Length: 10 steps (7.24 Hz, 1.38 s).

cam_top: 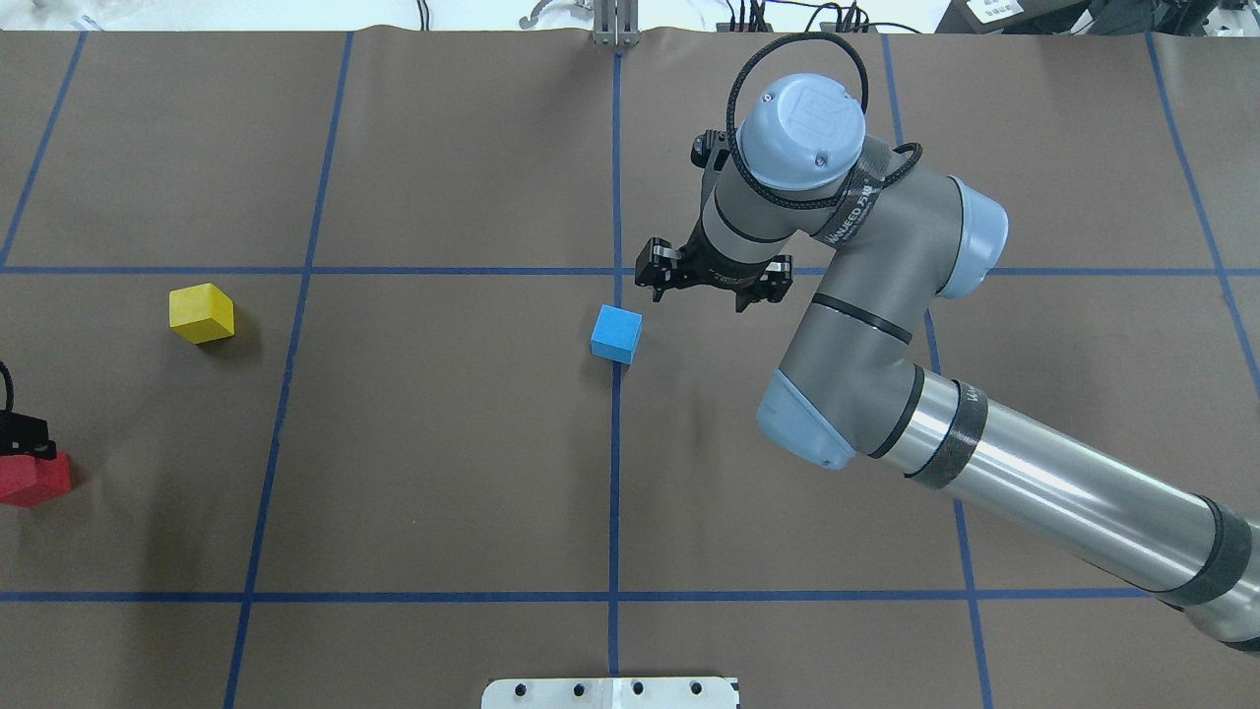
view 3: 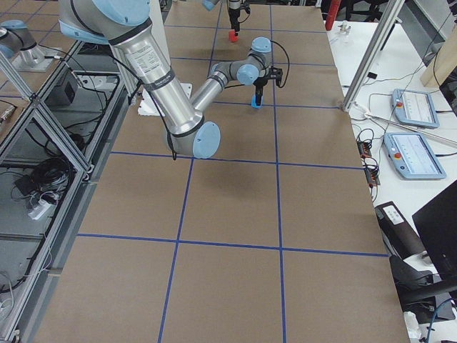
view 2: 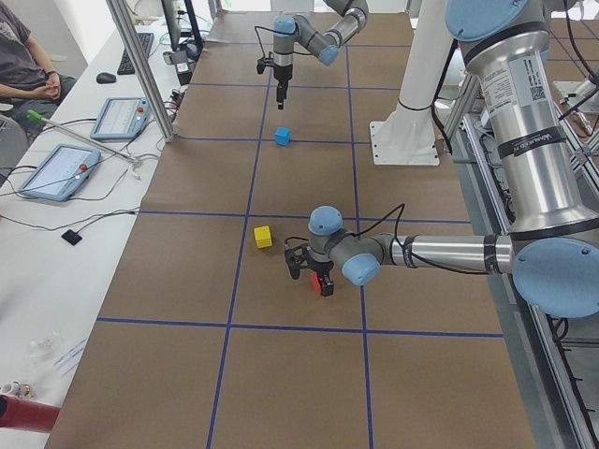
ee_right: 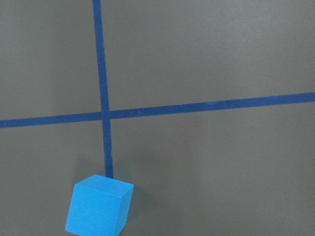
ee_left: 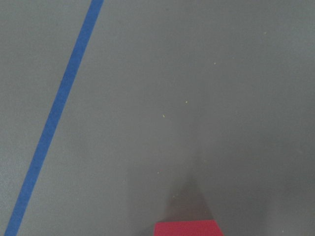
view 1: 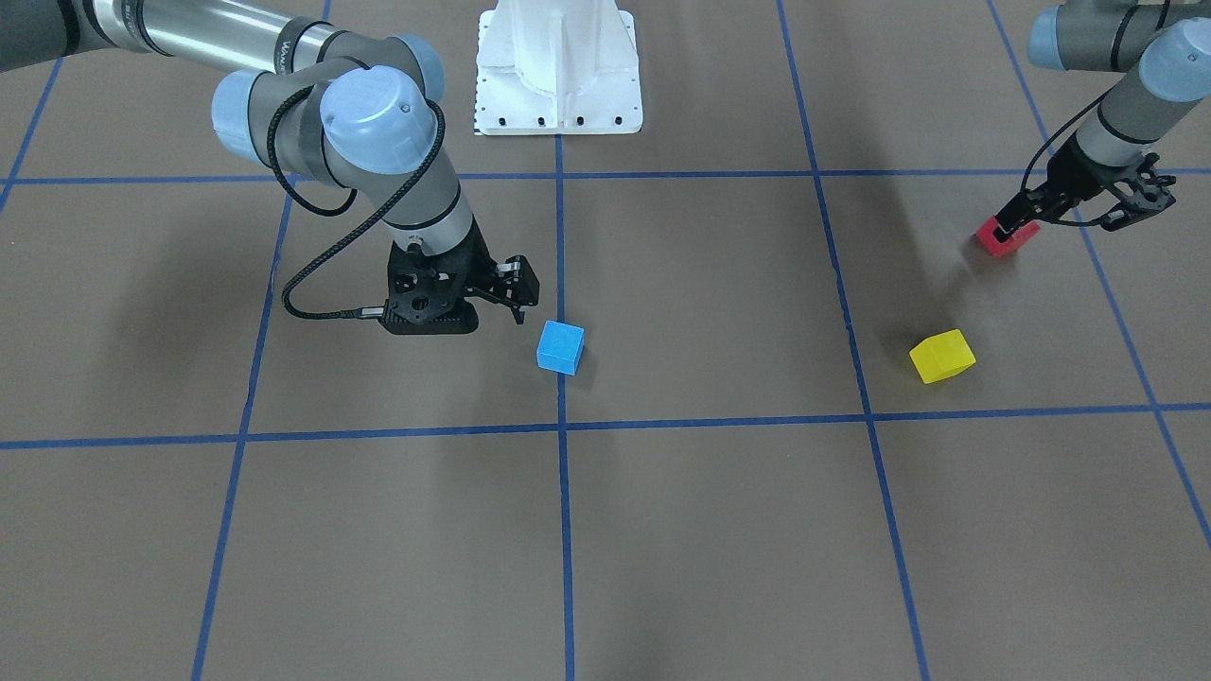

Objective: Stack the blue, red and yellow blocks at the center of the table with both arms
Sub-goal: 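Carry the red cube over the blue cube with the left gripper while the right withdraws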

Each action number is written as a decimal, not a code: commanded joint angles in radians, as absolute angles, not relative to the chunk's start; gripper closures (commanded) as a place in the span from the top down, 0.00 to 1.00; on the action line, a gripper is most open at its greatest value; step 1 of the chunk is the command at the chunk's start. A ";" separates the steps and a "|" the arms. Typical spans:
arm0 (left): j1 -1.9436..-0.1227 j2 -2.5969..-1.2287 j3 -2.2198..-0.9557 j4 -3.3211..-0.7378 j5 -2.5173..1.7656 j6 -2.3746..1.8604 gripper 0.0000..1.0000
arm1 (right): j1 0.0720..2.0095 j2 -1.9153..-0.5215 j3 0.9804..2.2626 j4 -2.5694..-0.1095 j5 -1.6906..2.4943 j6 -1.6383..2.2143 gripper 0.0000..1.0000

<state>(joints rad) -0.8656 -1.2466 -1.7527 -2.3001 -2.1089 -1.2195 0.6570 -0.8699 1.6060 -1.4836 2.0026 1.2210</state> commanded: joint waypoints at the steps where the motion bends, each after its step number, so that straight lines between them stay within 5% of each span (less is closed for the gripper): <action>1: -0.851 -1.247 -1.749 -2.306 -2.109 -1.224 0.97 | 0.652 -0.871 1.606 -1.483 1.991 1.221 1.00; 2: -0.844 -1.249 -1.744 -2.306 -2.109 -1.224 0.90 | 0.650 -0.876 1.606 -1.482 1.990 1.221 1.00; 3: -0.844 -1.247 -1.741 -2.306 -2.109 -1.226 0.63 | 0.650 -0.887 1.612 -1.482 1.991 1.221 1.00; 4: -0.844 -1.249 -1.738 -2.304 -2.112 -1.227 0.05 | 0.656 -0.893 1.627 -1.482 1.991 1.221 1.00; 7: -0.845 -1.339 -1.808 -2.236 -2.183 -1.230 0.00 | 0.704 -1.032 1.767 -1.482 2.011 1.216 1.00; 10: -0.833 -1.849 -1.916 -1.681 -2.177 -1.218 0.00 | 0.790 -1.193 1.836 -1.480 2.039 1.039 1.00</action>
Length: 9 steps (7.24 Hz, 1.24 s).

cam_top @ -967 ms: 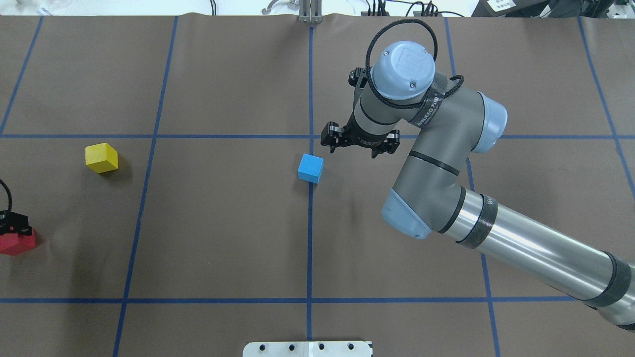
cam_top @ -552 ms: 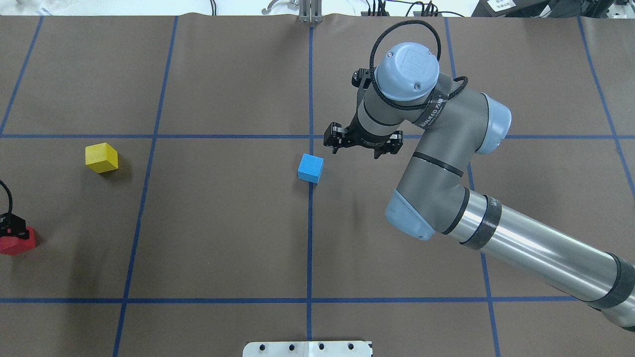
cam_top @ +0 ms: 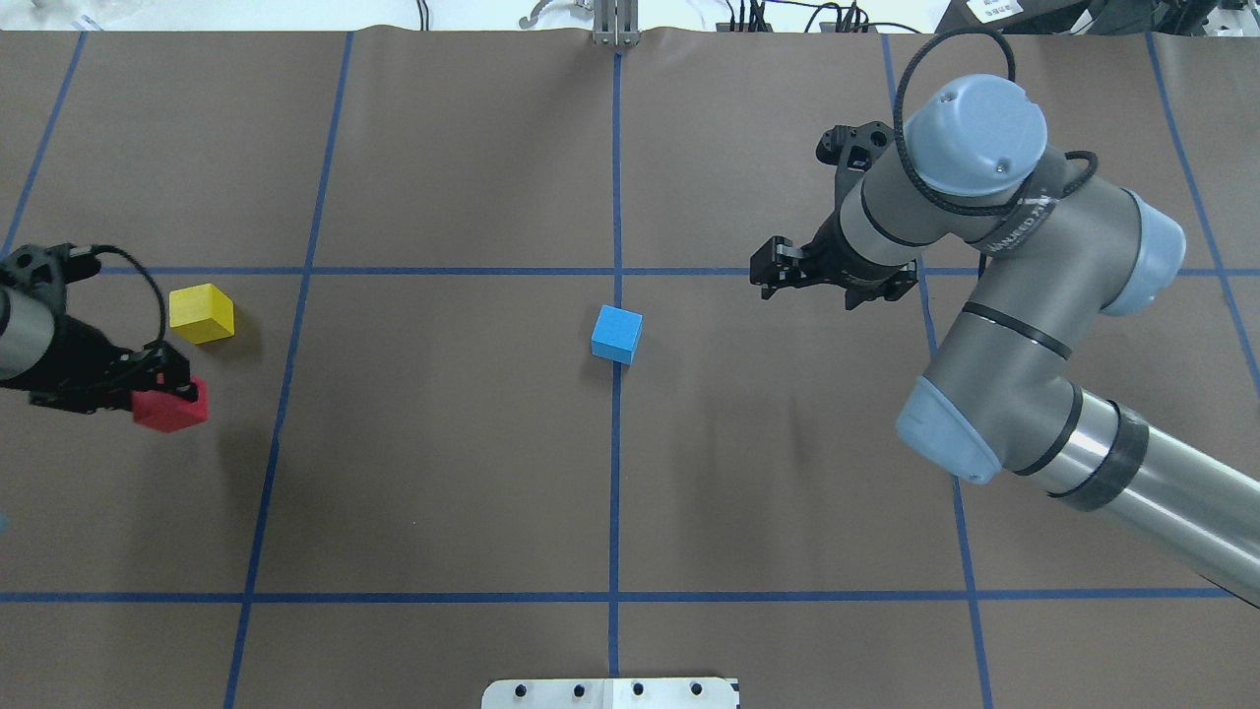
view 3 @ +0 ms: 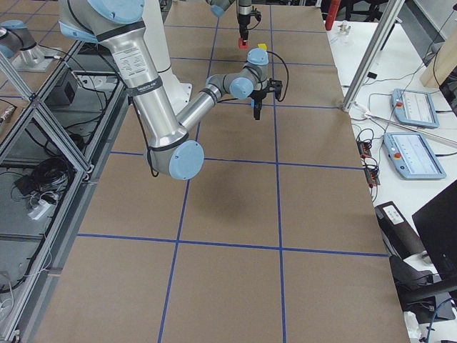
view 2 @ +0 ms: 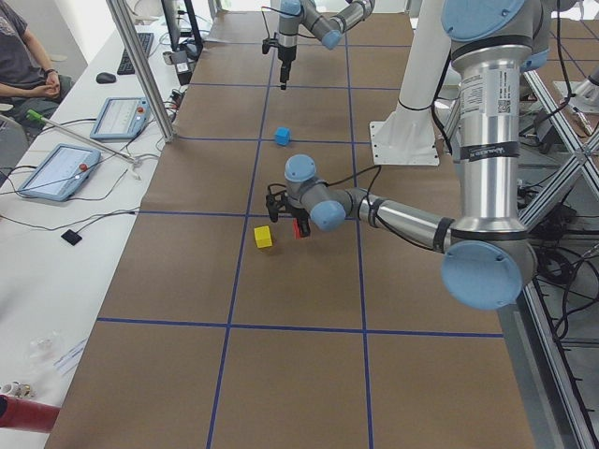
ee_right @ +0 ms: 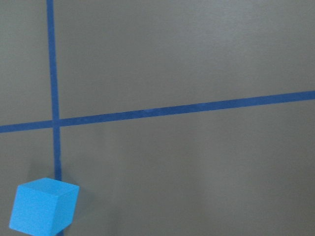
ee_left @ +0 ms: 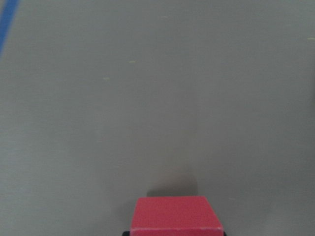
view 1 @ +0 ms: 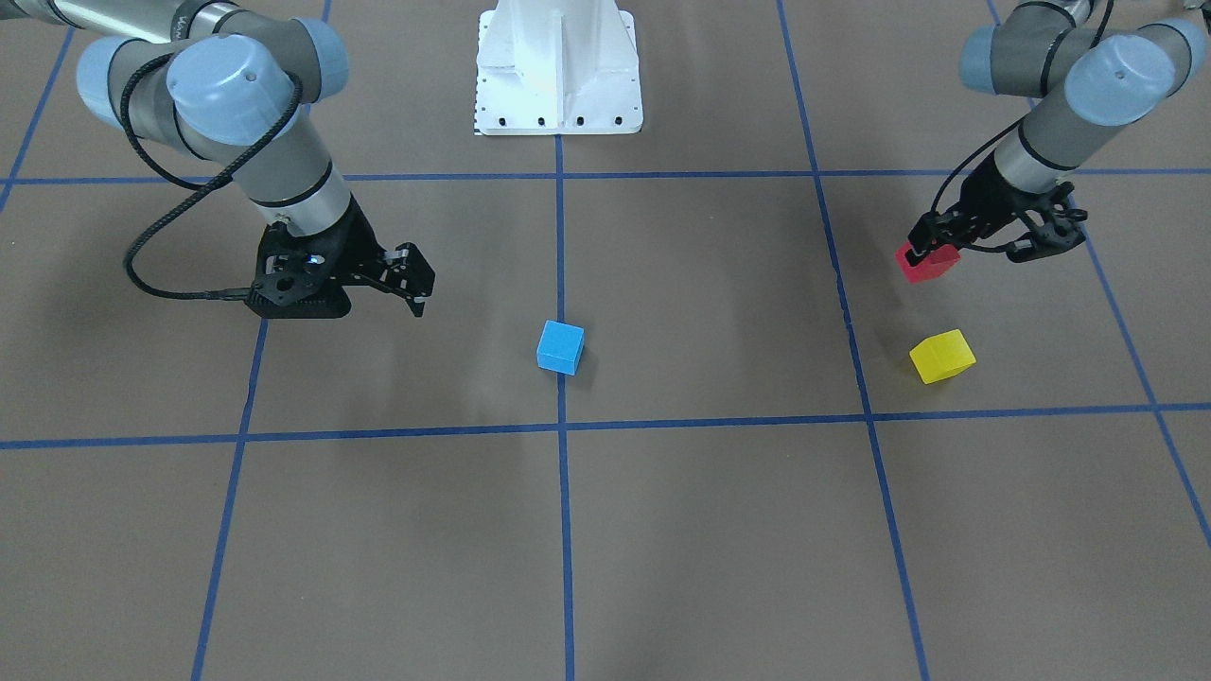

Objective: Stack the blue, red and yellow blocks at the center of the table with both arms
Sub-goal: 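Carry the red cube over the blue cube with the left gripper while the right withdraws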

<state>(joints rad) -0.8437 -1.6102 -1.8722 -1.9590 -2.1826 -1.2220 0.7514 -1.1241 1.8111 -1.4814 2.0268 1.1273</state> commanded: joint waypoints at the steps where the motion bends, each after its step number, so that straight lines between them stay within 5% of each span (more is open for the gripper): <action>1: -0.734 -1.988 -1.901 -1.573 -2.131 -1.212 0.00 | 0.837 -1.242 1.836 -1.479 2.060 0.947 1.00; 4: -0.637 -2.427 -1.585 -1.526 -1.973 -1.210 0.00 | 0.980 -1.373 1.829 -1.479 2.150 0.679 1.00; 9: -0.632 -2.543 -1.373 -1.526 -1.974 -0.885 0.00 | 1.002 -1.402 1.822 -1.482 2.148 0.615 1.00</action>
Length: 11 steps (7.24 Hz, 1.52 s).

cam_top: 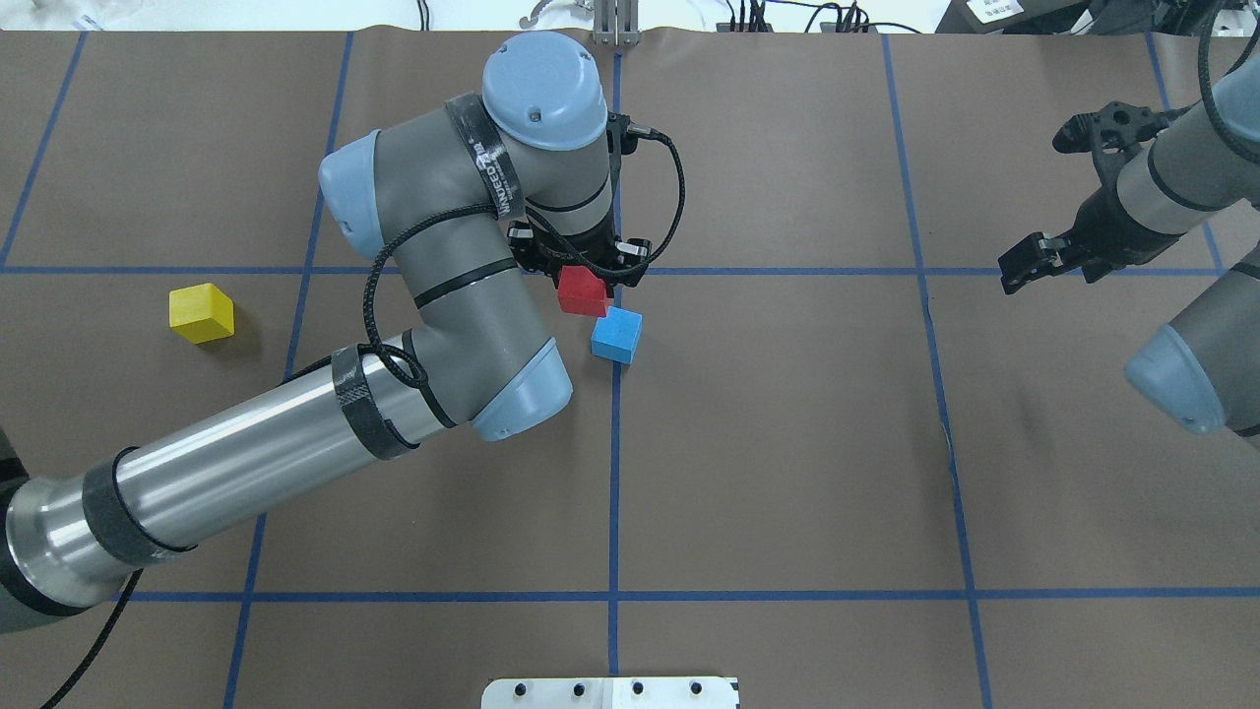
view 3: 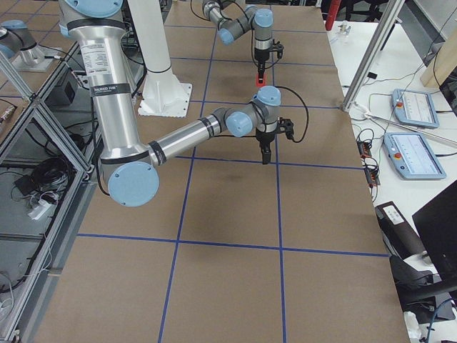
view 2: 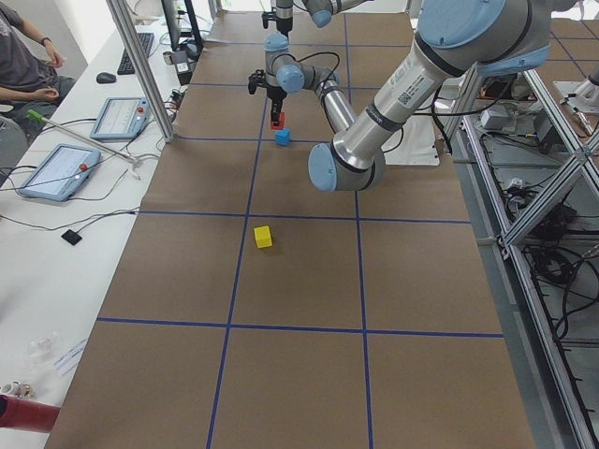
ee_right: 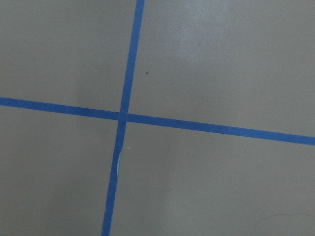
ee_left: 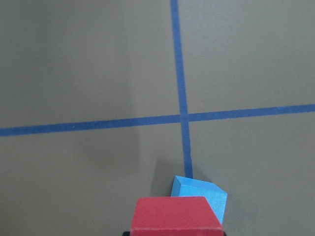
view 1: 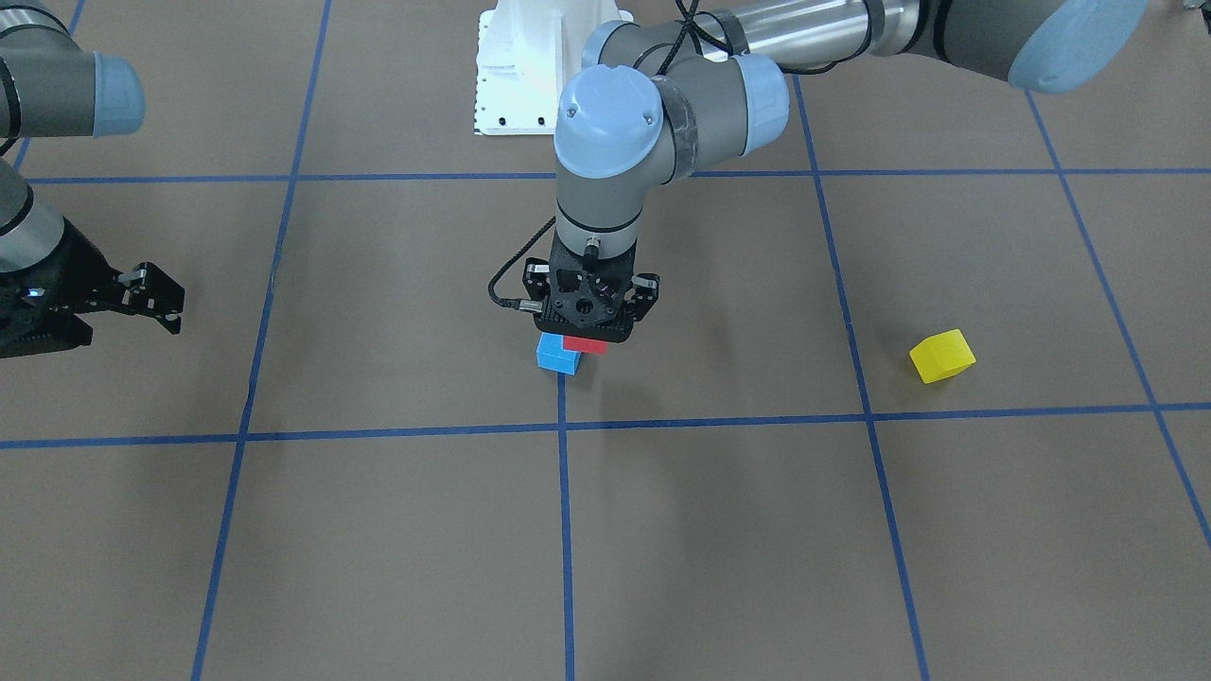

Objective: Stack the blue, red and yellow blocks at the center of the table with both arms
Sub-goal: 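Carry the red cube over the blue cube with the left gripper while the right withdraws, then lower the red cube onto the blue cube with the left gripper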

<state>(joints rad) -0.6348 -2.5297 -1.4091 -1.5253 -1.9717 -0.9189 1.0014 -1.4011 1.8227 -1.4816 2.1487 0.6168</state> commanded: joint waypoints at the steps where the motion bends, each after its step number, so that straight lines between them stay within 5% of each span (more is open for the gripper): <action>1: -0.626 -2.572 -1.340 -1.525 -1.977 -0.885 0.00 | 1.002 -1.402 1.822 -1.480 2.148 0.617 1.00; 11: -0.589 -2.609 -1.276 -1.528 -1.973 -0.815 0.00 | 1.002 -1.404 1.805 -1.480 2.146 0.617 1.00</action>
